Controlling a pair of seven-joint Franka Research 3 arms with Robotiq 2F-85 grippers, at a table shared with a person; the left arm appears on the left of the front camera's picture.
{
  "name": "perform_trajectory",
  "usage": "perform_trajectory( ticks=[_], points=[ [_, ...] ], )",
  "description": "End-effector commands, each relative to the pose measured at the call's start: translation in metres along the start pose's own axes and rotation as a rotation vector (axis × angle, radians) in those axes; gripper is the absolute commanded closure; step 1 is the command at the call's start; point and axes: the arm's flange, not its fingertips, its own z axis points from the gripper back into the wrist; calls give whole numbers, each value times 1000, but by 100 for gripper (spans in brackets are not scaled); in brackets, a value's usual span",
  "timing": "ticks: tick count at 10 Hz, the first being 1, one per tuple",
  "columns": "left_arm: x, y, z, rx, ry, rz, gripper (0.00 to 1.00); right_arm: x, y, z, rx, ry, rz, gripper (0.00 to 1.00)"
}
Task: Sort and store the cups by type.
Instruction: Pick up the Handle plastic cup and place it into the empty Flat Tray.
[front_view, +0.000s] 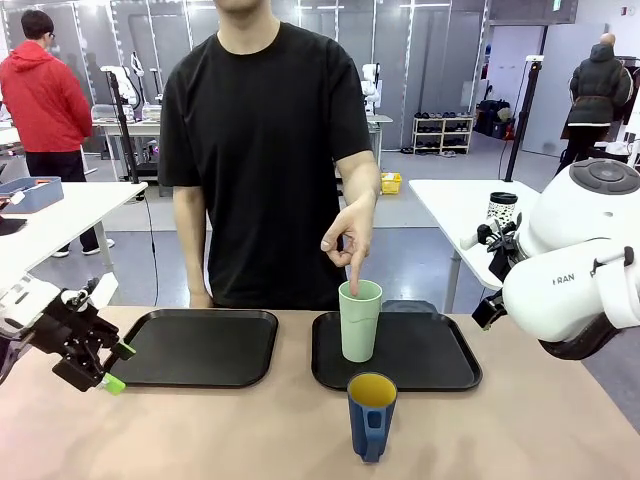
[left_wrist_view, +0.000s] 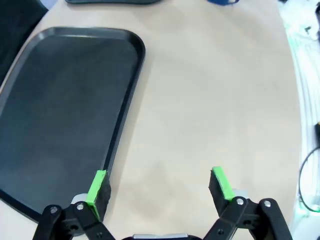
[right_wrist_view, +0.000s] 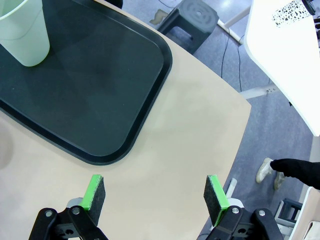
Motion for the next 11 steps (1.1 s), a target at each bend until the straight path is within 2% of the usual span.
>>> perform_trajectory(
  ticks=[1,5,6,8,10,11],
  points=[
    [1,1,0,34,-18,-13,0,0,0,-1,-1,-4,2,0],
    [1,1,0,34,-18,-13,0,0,0,0,0,0,0,0],
    [1,1,0,34,-18,-13,0,-3,-1,3,19,-48,157,0],
    [1,1,0,34,-18,-13,0,-20,-10,15,13,-27,519,0],
    [1,1,0,34,-18,-13,0,-27,-18,23,76,-45,752,0],
    [1,1,0,34,-18,-13,0,-31,-20,26,112,-31,820,0]
  ],
)
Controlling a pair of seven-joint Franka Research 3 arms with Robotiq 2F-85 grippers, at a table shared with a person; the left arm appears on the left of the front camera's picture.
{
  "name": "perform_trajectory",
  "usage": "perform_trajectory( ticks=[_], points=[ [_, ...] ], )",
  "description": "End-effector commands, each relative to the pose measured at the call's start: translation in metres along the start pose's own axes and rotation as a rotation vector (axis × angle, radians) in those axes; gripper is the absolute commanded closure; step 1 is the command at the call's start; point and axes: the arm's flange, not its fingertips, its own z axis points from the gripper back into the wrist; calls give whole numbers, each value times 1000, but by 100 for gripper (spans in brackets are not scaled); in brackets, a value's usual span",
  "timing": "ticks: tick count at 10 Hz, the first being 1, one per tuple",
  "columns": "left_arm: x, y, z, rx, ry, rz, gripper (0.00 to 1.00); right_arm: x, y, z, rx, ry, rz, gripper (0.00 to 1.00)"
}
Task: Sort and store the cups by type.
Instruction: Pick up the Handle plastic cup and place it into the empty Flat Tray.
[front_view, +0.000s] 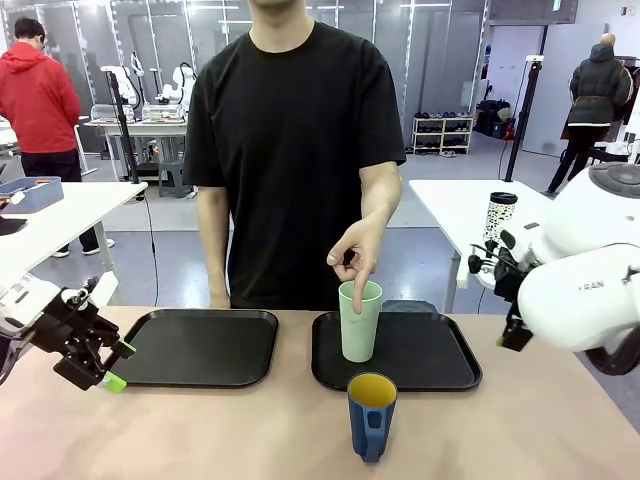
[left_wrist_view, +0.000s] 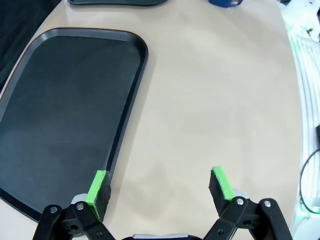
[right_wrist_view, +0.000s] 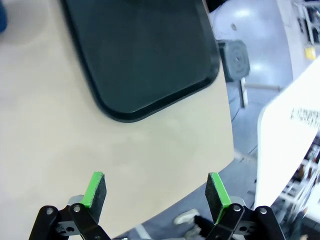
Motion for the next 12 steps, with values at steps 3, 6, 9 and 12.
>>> perform_trajectory(
  ticks=[3,6,9,12],
  points=[
    [0,0,-1,27,-13,-15,0,-21,6,18,175,-130,308,0],
    [0,0,-1,27,-13,-15,0,-19,12,15,215,-106,368,0],
    [0,0,-1,27,-13,-15,0,-14,14,16,204,-114,355,0],
    [0,0,-1,27,-13,-15,0,-14,15,16,208,-94,353,0]
  ],
)
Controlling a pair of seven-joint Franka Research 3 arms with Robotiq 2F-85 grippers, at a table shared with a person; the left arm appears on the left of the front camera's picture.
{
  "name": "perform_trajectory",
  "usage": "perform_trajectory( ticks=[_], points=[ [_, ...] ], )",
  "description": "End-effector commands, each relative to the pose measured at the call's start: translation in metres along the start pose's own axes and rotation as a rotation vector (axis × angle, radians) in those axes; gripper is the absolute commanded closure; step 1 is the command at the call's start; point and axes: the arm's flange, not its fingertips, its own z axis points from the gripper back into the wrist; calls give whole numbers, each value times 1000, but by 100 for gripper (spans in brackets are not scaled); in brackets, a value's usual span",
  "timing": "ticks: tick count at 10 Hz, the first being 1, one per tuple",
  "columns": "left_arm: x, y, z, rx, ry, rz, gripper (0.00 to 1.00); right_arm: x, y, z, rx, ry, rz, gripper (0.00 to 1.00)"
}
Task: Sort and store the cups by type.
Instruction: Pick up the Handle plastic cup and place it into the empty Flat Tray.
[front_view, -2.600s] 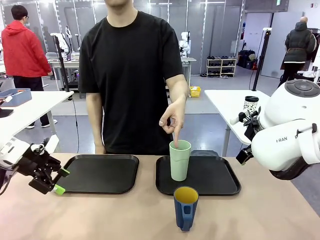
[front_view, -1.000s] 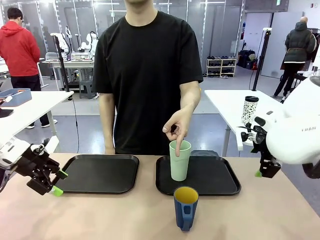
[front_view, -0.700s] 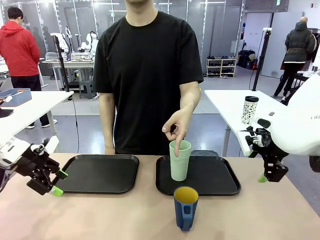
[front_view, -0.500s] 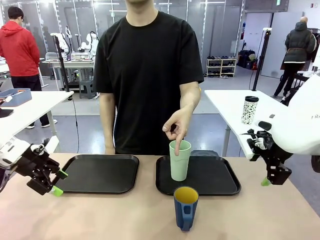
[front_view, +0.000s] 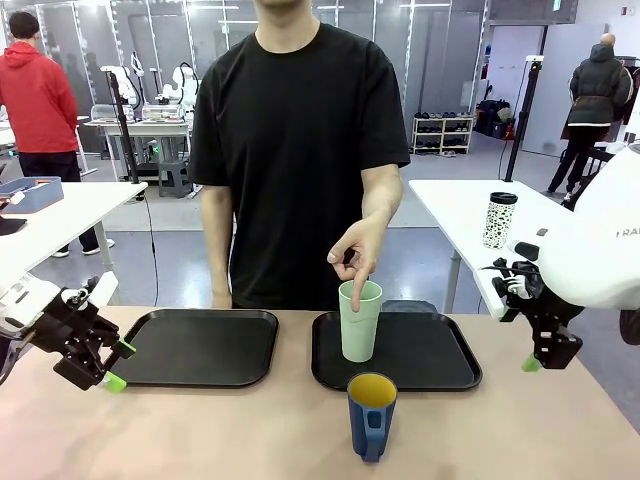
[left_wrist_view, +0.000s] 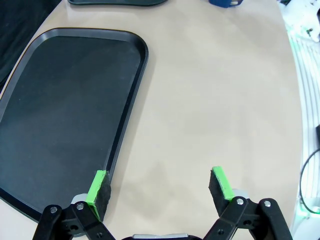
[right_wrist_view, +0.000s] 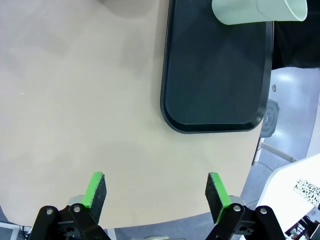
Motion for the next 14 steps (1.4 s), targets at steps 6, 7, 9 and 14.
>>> perform_trajectory(
  ticks=[6,7,9,14],
  points=[
    [0,0,-1,26,-13,-15,0,11,35,-71,61,-513,68,0],
    [0,0,-1,26,-13,-15,0,17,38,-84,33,-617,64,0],
    [0,0,-1,26,-13,-15,0,19,46,-112,5,-767,38,0],
    [0,0,-1,26,-13,-15,0,10,62,-172,43,-1073,-17,0]
  ],
)
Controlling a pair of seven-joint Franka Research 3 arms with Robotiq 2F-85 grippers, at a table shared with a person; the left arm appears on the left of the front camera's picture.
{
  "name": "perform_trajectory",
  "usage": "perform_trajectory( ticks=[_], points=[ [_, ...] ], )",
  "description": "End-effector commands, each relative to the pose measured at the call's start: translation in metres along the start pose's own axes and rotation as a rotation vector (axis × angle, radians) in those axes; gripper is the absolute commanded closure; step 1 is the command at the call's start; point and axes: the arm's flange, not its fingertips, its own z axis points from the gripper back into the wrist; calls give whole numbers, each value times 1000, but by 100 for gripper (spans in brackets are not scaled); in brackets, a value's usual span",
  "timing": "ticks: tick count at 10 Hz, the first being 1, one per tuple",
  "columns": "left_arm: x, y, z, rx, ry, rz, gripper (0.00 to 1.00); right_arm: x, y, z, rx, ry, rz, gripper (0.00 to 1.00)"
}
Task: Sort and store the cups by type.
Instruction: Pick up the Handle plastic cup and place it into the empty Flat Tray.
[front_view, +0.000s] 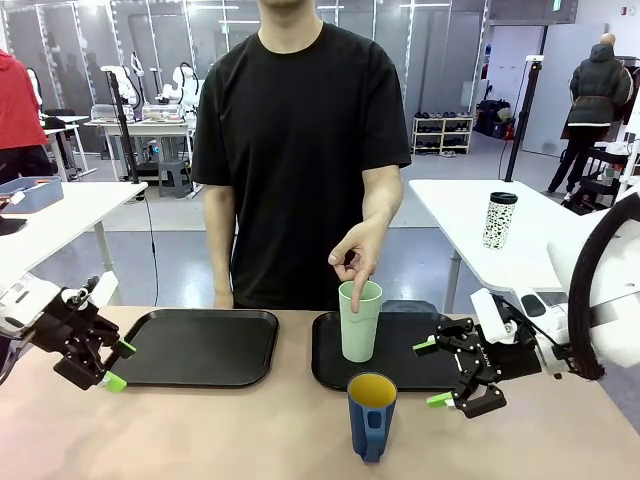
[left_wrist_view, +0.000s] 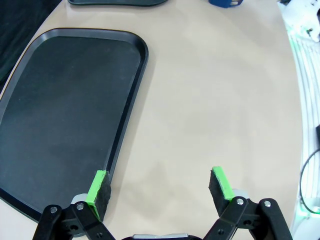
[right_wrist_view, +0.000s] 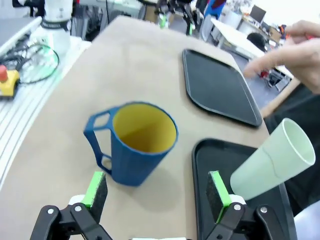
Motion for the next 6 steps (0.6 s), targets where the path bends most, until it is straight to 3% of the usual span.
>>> perform_trajectory(
  ticks=[1,3,4,5,6],
  points=[
    [0,0,-1,26,-13,-14,0,-76,14,-24,22,-98,29,0],
    [0,0,-1,26,-13,-14,0,-87,13,-28,-7,-114,8,0],
    [0,0,-1,26,-13,-14,0,-85,12,-29,-35,-65,11,0],
    [0,0,-1,26,-13,-14,0,-1,3,3,15,-84,-25,0],
    [0,0,-1,26,-13,-14,0,-1,3,3,15,-84,-25,0]
  ],
)
